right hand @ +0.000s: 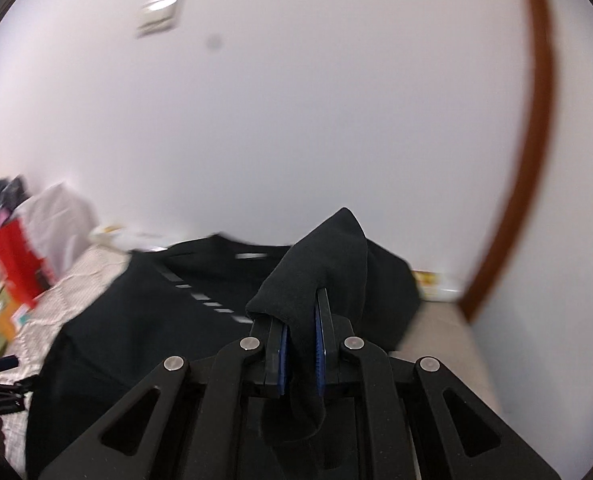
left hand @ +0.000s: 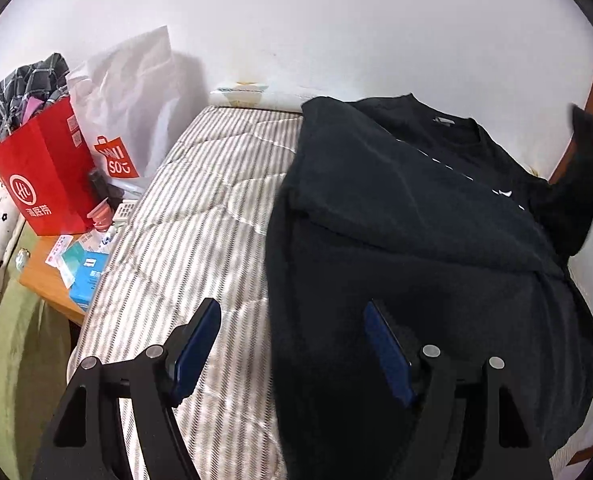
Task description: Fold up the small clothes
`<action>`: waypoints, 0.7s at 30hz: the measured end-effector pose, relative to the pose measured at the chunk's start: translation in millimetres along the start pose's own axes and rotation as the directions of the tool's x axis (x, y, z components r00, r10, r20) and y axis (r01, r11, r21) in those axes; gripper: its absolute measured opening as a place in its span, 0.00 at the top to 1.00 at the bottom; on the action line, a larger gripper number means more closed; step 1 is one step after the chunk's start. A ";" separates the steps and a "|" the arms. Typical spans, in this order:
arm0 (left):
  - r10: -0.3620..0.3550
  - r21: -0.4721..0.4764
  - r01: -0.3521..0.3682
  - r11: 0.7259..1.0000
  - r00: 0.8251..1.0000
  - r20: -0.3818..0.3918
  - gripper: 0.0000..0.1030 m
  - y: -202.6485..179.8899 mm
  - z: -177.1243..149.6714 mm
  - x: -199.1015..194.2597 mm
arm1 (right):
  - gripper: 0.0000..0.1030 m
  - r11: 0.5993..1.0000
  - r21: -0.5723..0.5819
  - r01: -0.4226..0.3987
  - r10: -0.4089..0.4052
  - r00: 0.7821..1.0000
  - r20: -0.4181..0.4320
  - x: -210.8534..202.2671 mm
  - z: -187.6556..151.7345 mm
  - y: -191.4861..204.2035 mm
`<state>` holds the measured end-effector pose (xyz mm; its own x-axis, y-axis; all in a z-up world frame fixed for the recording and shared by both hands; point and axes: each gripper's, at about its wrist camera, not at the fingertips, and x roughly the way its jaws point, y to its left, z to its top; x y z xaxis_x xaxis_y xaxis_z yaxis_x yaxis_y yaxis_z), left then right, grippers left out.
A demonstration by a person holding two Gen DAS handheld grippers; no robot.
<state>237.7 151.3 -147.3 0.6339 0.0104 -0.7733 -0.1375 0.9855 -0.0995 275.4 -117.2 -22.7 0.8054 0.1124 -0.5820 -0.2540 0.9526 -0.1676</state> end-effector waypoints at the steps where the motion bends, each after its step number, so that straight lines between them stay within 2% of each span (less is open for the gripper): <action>1: -0.004 -0.005 0.004 1.000 1.000 -0.001 0.30 2.2 0.2 1.3 | 0.89 1.000 -0.011 -0.023 0.023 1.000 -0.010 13.4 -0.1 18.4; 5: -0.018 -0.008 0.018 1.000 1.000 -0.003 0.30 8.7 0.7 7.5 | 0.89 0.996 -0.063 -0.060 0.054 0.994 -0.096 73.8 -13.5 81.4; 9: -0.026 0.012 0.026 1.000 1.000 -0.009 0.30 7.2 4.0 15.3 | 0.86 0.995 -0.079 -0.062 0.046 0.979 -0.197 123.5 -38.4 107.9; 11: -0.030 0.022 0.030 0.999 0.999 -0.013 0.30 4.4 6.0 18.6 | 0.68 0.996 -0.078 -0.053 0.031 0.965 -0.261 146.5 -51.1 106.1; 12: -0.033 0.028 0.033 0.999 0.999 -0.014 0.30 2.1 7.4 20.3 | 0.38 0.996 -0.072 -0.052 0.029 0.955 -0.296 156.6 -60.4 101.1; 13: -0.036 0.032 0.036 0.999 0.999 -0.016 0.30 -0.3 8.7 21.6 | 0.17 0.996 -0.070 -0.057 0.031 0.946 -0.322 159.6 -68.0 94.3; 16: -0.059 0.052 0.060 0.997 0.998 -0.023 0.30 -13.8 13.9 25.7 | 0.16 0.996 -0.077 -0.047 0.018 0.941 -0.337 161.2 -91.5 76.7; 21: -0.082 0.121 0.085 0.989 0.996 -0.033 0.30 -49.3 19.7 27.1 | 0.15 0.996 0.010 -0.092 0.091 0.942 -0.323 122.5 -109.1 35.8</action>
<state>276.7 106.3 -151.0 0.6178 -0.0757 -0.7827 0.0098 0.9960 -0.0886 306.5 -100.2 -186.8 0.5626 0.1010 -0.8205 -0.3218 0.9410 -0.1047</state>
